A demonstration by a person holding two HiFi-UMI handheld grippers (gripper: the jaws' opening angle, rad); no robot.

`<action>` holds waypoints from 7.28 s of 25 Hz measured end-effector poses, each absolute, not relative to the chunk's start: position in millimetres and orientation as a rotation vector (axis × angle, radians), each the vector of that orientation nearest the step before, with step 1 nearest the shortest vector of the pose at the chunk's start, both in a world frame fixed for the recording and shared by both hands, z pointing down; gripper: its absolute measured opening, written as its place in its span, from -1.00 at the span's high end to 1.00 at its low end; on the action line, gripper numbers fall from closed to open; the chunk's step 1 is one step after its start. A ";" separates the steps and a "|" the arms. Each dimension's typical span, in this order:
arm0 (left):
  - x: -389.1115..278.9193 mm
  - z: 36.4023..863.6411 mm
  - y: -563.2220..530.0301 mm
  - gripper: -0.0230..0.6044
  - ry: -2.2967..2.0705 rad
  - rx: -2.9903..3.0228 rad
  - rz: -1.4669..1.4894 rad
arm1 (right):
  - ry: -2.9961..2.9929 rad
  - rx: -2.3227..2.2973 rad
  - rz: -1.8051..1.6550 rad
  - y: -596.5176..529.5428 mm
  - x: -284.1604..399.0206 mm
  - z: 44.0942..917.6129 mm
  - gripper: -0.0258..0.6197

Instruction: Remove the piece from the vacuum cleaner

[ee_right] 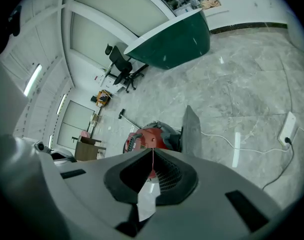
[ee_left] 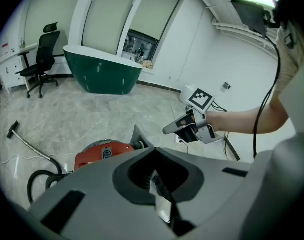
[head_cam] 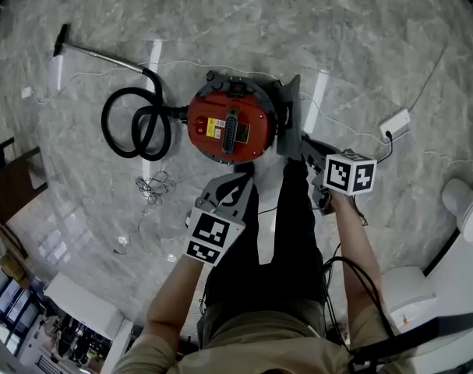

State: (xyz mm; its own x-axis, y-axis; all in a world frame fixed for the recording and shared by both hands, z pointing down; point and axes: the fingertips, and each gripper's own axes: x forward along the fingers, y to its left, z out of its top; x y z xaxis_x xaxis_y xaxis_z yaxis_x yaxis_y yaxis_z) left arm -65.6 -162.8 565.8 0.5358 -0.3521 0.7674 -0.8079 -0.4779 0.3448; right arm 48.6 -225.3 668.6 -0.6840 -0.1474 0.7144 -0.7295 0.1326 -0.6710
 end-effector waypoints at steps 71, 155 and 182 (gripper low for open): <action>-47.3 660.5 -125.3 0.93 -0.860 1.929 0.809 | -1.784 0.904 1.071 -226.2 52.4 846.8 0.50; -50.0 673.6 -112.5 0.93 -0.863 1.922 0.811 | -1.870 0.777 0.614 -217.6 73.6 858.0 0.87; -34.9 672.2 -124.0 0.93 -0.840 1.936 0.801 | -1.761 0.948 1.289 -218.6 81.0 859.5 0.88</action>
